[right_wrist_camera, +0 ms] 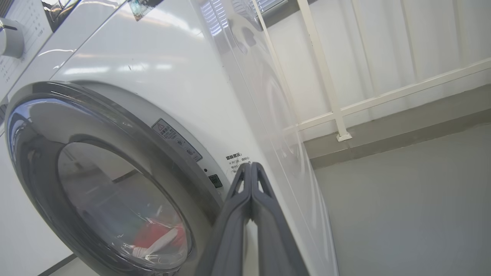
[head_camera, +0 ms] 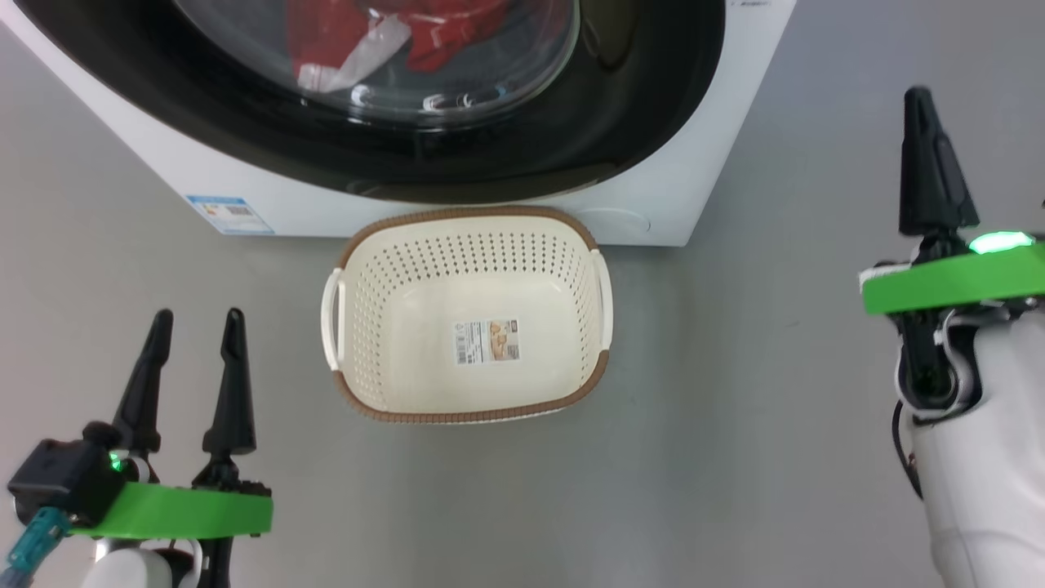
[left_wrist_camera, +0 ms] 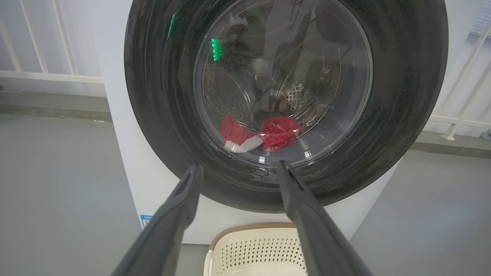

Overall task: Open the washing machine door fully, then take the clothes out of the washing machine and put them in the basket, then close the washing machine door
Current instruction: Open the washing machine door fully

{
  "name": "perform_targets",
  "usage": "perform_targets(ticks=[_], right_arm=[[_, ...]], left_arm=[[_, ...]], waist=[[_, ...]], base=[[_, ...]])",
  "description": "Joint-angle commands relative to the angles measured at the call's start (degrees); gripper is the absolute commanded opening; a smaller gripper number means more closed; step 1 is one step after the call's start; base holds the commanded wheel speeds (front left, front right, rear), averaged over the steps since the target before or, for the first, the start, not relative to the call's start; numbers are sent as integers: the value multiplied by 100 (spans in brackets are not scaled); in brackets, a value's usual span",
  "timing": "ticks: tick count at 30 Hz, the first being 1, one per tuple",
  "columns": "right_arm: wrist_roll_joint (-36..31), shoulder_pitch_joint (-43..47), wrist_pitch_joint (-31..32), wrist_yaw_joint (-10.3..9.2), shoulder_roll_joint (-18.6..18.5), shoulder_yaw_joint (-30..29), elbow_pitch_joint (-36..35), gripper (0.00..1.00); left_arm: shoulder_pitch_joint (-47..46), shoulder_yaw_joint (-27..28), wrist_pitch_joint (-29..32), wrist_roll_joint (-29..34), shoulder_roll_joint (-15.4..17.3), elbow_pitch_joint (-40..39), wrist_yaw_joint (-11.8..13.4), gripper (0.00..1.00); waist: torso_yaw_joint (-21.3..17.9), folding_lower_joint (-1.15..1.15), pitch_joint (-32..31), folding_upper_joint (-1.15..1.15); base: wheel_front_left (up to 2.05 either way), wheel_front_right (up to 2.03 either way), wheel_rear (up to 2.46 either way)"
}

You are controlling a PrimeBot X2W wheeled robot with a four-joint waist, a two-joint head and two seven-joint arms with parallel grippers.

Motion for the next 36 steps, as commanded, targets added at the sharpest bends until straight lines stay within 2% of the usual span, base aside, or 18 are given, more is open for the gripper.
perform_targets(ticks=[1,13,20,28,32,36], right_arm=[[137,-161,-26,9,-8,184,-111,0],[2011,-1118,526,9,-540,457,10,0],[3008,-1654,1286,9,-821,693,149,0],[4334,-2262,2291,9,-837,737,483,0],[4771,-2559,2920,9,-919,778,651,0],[4903,-2821,3331,9,-1012,856,822,0]], left_arm=[[-180,188,-52,-36,152,-166,-17,100],[-458,129,-52,-117,200,-225,-17,100],[-572,96,-52,-154,218,-207,-17,100],[-661,28,-52,-192,195,-160,-17,100],[-672,29,-52,-204,182,-129,-17,100],[-689,36,-52,-222,155,-114,-17,100]], waist=[[56,0,124,0],[233,0,641,0],[306,0,830,0],[430,0,951,0],[495,0,988,0],[547,0,1031,0]], base=[[0,0,0],[0,0,0],[0,0,0],[0,0,0],[0,0,0],[0,0,0]])
